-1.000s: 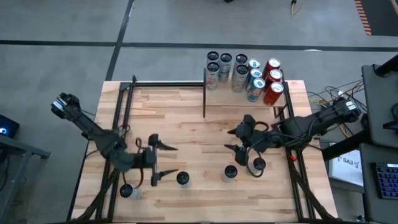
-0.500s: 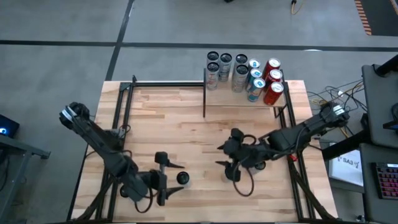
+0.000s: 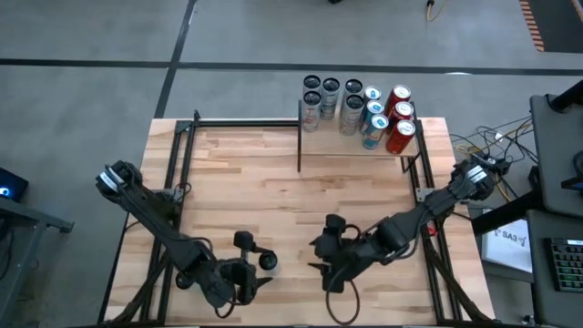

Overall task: Place canned beverage on shelf
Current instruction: Put the right white blue soda can on the shelf aligned with the other white blue soda cans

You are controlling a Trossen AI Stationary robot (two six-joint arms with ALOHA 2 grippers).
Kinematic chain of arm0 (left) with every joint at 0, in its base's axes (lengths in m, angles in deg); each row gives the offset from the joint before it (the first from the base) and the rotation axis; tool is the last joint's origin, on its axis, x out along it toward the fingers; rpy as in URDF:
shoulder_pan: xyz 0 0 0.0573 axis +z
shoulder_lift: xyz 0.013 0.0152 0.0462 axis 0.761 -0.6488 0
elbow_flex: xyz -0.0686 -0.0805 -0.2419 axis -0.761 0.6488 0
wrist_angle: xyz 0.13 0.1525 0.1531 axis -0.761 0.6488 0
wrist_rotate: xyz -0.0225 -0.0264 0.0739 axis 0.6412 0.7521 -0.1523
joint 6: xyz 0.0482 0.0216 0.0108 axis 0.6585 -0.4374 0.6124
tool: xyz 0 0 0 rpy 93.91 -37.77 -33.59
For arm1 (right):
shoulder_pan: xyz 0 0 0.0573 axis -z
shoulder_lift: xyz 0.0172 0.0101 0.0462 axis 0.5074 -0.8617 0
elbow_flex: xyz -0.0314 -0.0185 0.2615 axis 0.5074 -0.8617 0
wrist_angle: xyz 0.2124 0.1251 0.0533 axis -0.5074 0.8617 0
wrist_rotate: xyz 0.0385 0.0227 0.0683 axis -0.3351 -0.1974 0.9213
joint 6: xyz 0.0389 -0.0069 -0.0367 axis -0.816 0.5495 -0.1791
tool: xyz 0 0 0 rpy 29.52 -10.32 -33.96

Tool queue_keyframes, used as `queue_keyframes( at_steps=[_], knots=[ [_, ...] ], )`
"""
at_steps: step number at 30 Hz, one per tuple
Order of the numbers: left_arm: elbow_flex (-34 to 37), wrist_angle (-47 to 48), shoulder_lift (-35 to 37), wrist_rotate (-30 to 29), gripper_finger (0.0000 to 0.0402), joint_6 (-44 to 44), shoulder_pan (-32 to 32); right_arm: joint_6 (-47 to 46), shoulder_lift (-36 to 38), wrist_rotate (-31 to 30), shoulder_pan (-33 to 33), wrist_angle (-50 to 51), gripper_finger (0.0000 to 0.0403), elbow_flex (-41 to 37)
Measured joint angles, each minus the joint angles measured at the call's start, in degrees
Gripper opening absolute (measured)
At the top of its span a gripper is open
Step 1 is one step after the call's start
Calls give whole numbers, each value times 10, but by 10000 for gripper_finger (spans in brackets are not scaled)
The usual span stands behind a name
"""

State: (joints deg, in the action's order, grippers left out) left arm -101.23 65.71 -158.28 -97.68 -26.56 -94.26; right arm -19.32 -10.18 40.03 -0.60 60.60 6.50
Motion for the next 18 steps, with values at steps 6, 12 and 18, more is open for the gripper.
queue_keyframes(
  at_steps=[6, 12, 18],
  knots=[
    [0, 9, -36, -43, 345, 7, 1, -15, -41, -12, -11, -1, 243, 0],
    [1, 25, -48, -95, 345, 11, 3, -15, -78, -48, -7, -7, 240, 0],
    [1, 38, -20, -101, 345, 3, 9, -30, -88, -76, -5, -16, 242, 0]
  ],
)
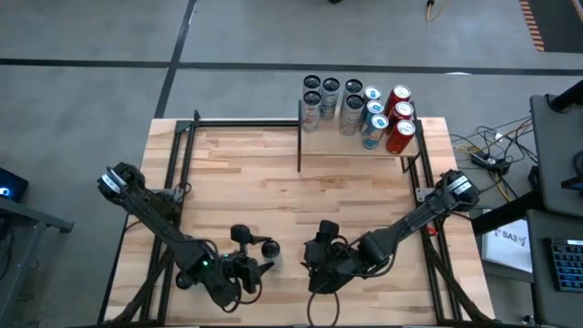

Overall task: Place canned beverage on shelf
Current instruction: Put the right white blue soda can on the shelf aligned with the other white blue soda cans, then put the top white blue soda can on the shelf aligned with the other white blue soda can

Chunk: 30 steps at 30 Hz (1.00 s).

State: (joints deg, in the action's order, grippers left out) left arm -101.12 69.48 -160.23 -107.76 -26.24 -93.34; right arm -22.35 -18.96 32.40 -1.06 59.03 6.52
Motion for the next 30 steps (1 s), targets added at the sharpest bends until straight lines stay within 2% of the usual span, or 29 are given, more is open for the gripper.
queue_keyframes(
  at_steps=[3, 6, 9, 11, 15, 19, 22, 27, 30],
  knots=[
    [0, 26, 14, -5, 345, 1, 6, 3, -3, -34, -1, -18, 240, 0],
    [0, 57, 19, -6, 345, 13, 18, 45, -4, -82, 4, -58, 238, 0],
    [0, 58, 19, 19, 345, 22, 29, 71, -3, -86, 21, -108, 238, -1],
    [0, 62, 17, 42, 345, 16, 33, 83, -3, -59, 33, -137, 238, -2],
    [1, 99, 32, 43, 345, 0, 20, 91, -11, 62, 56, -175, 238, -2],
    [1, 119, 68, 41, 345, -6, -8, 113, -23, 94, 79, -150, 247, -4],
    [1, 119, 93, 41, 345, -67, -34, 85, -22, 92, 106, -178, 264, -1],
    [7, 123, 102, 19, 345, -236, -44, -35, -25, 88, 135, -174, 278, 0],
    [8, 132, 101, 14, 345, -269, -43, -70, -33, 92, 142, -156, 275, 3]
  ],
)
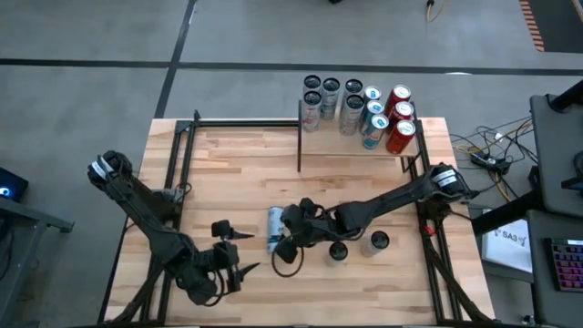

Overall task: Place canned beverage on shelf
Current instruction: Put the top white blue soda can on the shelf aligned with the other white blue soda can

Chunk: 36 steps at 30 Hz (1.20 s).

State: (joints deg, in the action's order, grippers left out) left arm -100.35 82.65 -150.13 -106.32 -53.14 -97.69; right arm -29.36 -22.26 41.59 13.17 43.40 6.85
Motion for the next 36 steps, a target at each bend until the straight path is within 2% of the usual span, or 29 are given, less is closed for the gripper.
queue_keyframes(
  at_steps=[2, 8, 15, 21, 36],
  knots=[
    [-1, 0, 1, -4, 345, 5, -1, -18, -8, -1, 1, 1, 269, 5],
    [-9, 3, 20, -76, 345, 53, -1, -58, -26, -14, 11, 8, 251, 4],
    [-9, 11, 56, -104, 345, 106, 0, -97, -56, -17, 25, 16, 244, 15],
    [-9, 16, 69, -114, 345, 130, 0, -119, -126, -15, 36, 48, 246, 51],
    [-8, 44, 58, -123, 345, 140, 1, -109, -289, -47, 40, 242, 247, 287]
  ],
)
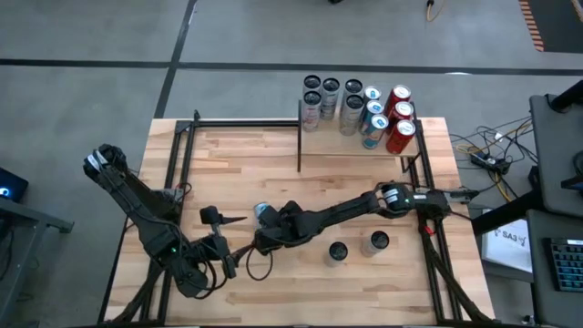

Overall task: Place canned beverage on shelf
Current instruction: Put the top white blue soda can on the shelf aligned with the other white blue soda can

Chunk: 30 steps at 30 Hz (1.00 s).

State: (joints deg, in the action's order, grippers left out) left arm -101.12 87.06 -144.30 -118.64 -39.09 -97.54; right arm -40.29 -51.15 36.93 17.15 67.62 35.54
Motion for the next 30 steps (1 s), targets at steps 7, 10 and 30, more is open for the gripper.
queue_keyframes(
  at_steps=[7, 10, 30],
  knots=[
    [0, 41, 0, 20, 345, -10, 0, 29, -15, 1, 0, 4, 247, 31],
    [0, 70, 1, 34, 345, -23, 0, 39, -11, 3, 1, 5, 247, 31],
    [3, 401, 25, 13, 345, -230, 0, 3, -15, 21, 22, 7, 360, 36]
  ],
)
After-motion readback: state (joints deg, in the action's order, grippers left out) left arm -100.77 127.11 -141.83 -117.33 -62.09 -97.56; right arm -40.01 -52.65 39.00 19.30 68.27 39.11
